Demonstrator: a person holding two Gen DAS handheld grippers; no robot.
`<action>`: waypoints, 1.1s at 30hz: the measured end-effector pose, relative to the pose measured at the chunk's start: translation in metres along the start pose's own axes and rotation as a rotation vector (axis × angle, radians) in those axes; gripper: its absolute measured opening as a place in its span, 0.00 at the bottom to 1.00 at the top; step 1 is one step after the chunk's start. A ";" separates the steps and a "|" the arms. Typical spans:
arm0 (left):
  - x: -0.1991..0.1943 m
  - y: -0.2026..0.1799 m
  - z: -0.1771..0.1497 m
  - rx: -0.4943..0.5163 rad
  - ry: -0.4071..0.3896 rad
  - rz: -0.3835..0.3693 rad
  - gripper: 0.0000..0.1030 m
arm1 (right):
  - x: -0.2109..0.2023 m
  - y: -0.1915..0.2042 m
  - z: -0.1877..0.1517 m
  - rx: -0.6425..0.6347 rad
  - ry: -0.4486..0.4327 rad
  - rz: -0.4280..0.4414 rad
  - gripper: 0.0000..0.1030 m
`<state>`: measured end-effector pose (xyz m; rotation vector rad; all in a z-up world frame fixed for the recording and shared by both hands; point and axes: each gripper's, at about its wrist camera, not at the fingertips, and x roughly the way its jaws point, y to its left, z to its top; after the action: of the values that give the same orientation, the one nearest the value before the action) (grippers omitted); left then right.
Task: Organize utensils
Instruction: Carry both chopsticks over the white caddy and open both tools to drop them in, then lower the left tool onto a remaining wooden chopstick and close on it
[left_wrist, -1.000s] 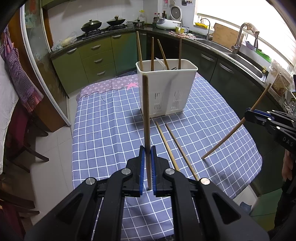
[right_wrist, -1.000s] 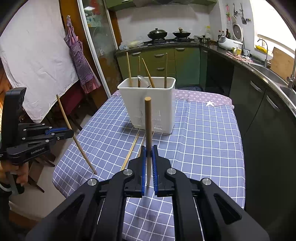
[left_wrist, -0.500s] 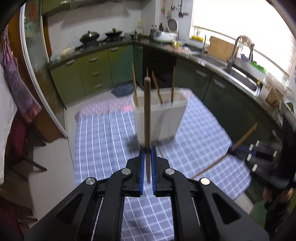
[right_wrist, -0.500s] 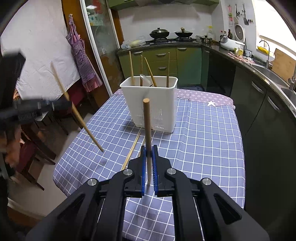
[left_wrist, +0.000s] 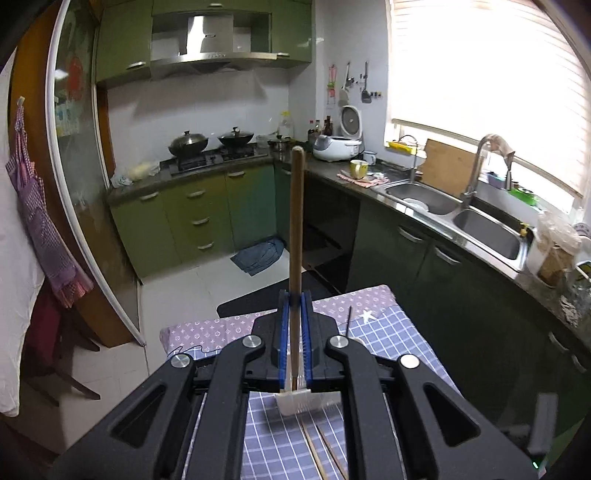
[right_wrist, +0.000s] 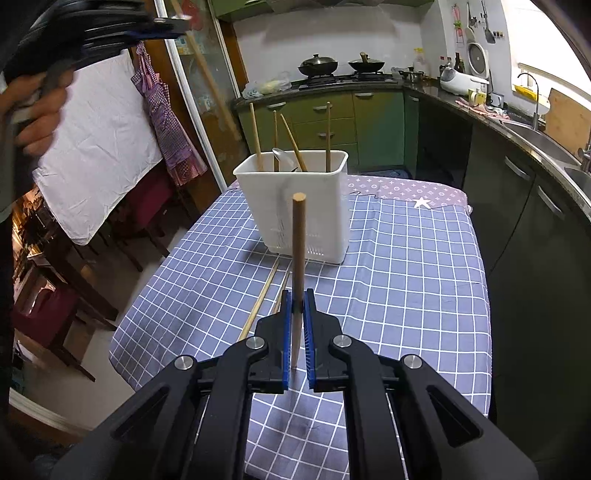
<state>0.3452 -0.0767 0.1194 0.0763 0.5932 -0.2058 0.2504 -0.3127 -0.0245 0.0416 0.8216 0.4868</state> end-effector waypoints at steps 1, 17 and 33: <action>0.014 0.000 -0.002 -0.006 0.018 0.002 0.06 | 0.000 0.000 0.000 0.000 0.000 0.002 0.07; 0.048 0.023 -0.056 -0.027 0.130 0.019 0.28 | -0.030 0.008 0.036 -0.026 -0.062 -0.020 0.07; -0.054 0.051 -0.118 -0.037 0.127 -0.039 0.32 | -0.022 0.004 0.192 0.047 -0.296 -0.085 0.07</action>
<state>0.2476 -0.0019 0.0529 0.0418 0.7256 -0.2292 0.3728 -0.2904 0.1238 0.1188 0.5418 0.3697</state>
